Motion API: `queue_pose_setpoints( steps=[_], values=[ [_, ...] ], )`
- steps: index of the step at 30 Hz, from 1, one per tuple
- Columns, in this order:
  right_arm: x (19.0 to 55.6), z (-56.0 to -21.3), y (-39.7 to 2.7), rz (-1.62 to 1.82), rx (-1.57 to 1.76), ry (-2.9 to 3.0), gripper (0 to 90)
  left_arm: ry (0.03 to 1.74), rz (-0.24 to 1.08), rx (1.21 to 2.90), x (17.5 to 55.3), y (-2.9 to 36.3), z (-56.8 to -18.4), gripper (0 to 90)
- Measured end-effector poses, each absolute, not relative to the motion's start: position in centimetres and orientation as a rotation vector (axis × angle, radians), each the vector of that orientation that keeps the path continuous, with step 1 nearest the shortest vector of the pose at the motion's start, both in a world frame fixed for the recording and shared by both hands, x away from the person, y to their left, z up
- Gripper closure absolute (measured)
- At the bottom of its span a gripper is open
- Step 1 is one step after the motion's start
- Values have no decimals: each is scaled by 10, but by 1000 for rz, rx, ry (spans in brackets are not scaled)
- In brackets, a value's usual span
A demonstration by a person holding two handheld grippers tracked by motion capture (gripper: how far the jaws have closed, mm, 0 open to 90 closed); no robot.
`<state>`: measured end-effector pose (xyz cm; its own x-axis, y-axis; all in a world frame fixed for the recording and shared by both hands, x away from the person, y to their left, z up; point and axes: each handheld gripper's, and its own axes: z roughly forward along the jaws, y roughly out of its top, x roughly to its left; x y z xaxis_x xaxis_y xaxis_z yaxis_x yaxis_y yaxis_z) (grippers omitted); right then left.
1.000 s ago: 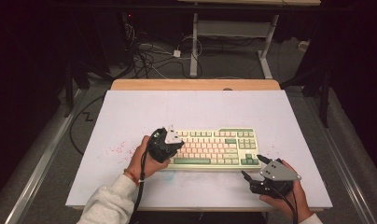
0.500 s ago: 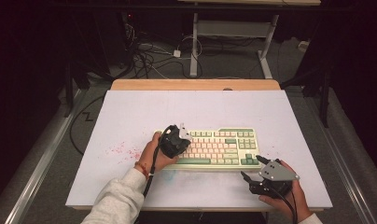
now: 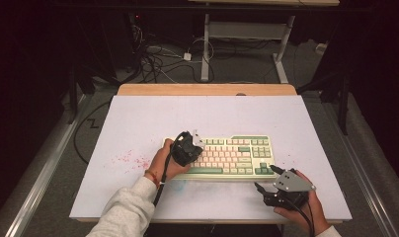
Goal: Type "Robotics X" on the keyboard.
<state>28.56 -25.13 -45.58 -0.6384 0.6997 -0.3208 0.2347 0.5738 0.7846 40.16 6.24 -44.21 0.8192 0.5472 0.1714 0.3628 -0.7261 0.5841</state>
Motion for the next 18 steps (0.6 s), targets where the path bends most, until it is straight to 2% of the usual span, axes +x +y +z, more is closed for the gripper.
queue_pose_setpoints(
  steps=[18],
  values=[
    [286, -457, -249, 948, 729, 2196, 269, 674, 457, 2452, 401, 63, -441, 855]
  ],
)
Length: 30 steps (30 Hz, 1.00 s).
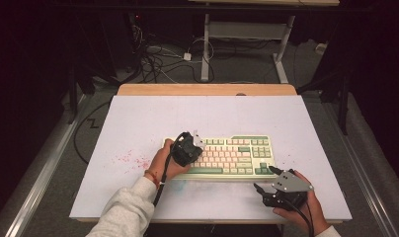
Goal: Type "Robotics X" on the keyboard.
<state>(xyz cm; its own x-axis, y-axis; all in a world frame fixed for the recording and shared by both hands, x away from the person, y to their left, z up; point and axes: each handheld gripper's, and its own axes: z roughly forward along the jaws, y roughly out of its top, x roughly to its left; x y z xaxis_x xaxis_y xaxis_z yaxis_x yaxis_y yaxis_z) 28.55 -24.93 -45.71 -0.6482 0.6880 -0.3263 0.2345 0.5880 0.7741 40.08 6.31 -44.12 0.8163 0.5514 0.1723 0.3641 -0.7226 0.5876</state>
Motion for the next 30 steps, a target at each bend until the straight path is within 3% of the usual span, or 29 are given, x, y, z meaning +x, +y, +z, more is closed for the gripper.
queue_pose_setpoints(
  steps=[15, 19, 30],
  values=[
    [285, -455, -251, 952, 729, 2185, 270, 657, 501, 2386, 394, 71, -432, 810],
    [285, -455, -251, 953, 729, 2184, 270, 644, 508, 2379, 392, 73, -430, 760],
    [285, -454, -251, 953, 729, 2182, 270, 630, 584, 2323, 382, 78, -427, 482]
  ],
)
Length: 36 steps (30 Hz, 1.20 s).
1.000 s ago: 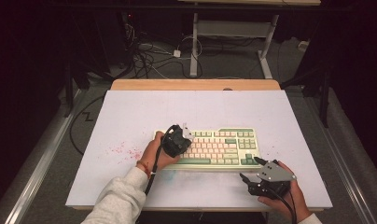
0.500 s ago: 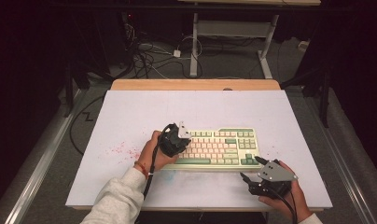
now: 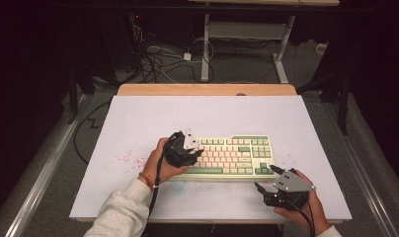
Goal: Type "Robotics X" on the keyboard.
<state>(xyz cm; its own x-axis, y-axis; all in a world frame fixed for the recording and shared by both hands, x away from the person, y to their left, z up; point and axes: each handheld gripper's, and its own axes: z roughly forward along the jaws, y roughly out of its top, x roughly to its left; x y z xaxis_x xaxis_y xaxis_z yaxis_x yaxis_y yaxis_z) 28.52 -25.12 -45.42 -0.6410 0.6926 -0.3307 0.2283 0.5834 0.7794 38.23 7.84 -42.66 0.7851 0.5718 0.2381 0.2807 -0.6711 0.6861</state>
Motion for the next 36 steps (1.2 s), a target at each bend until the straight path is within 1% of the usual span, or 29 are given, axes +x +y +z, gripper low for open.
queue_pose_setpoints(
  steps=[2, 4, 6, 8, 12, 24, 28, 36],
  values=[
    [285, -454, -251, 953, 728, 2182, 270, 624, 607, 2300, 379, 79, -426, 446],
    [285, -454, -252, 953, 729, 2181, 271, 619, 621, 2286, 376, 80, -426, 366],
    [285, -454, -252, 955, 730, 2180, 271, 615, 656, 2266, 373, 82, -425, 334],
    [285, -454, -252, 954, 730, 2178, 271, 614, 663, 2252, 371, 85, -425, 278],
    [285, -453, -252, 957, 733, 2177, 271, 589, 691, 2244, 365, 91, -427, 225],
    [286, -452, -253, 964, 736, 2174, 271, 550, 760, 2218, 345, 109, -431, 196],
    [286, -452, -253, 965, 738, 2174, 271, 554, 791, 2229, 338, 116, -436, 194],
    [286, -453, -251, 961, 735, 2181, 271, 571, 809, 2231, 328, 129, -444, 194]
  ],
)
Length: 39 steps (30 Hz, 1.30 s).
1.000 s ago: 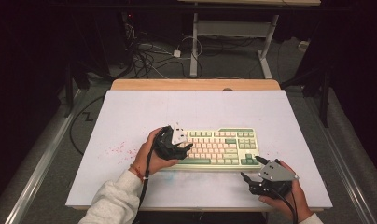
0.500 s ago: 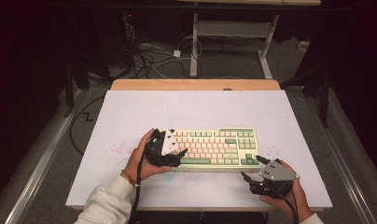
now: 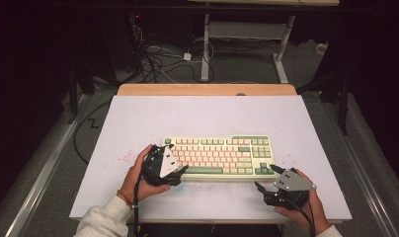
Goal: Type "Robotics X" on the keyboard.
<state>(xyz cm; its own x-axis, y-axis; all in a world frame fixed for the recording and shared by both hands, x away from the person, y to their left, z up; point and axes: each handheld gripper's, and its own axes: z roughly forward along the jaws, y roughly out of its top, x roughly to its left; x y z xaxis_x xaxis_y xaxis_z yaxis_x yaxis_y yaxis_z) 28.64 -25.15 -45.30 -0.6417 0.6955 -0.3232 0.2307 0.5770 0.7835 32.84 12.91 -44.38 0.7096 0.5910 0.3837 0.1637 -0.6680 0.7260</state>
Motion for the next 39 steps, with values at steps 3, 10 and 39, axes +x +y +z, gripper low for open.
queue_pose_setpoints(
  steps=[3, 10, 39],
  values=[
    [287, -453, -251, 960, 735, 2183, 271, 568, 822, 2246, 326, 134, -445, 191],
    [288, -454, -252, 956, 739, 2185, 272, 590, 823, 2246, 322, 145, -449, 190],
    [307, -436, -243, 1018, 753, 2206, 475, 709, 782, 2289, 305, 182, -471, 179]
  ],
)
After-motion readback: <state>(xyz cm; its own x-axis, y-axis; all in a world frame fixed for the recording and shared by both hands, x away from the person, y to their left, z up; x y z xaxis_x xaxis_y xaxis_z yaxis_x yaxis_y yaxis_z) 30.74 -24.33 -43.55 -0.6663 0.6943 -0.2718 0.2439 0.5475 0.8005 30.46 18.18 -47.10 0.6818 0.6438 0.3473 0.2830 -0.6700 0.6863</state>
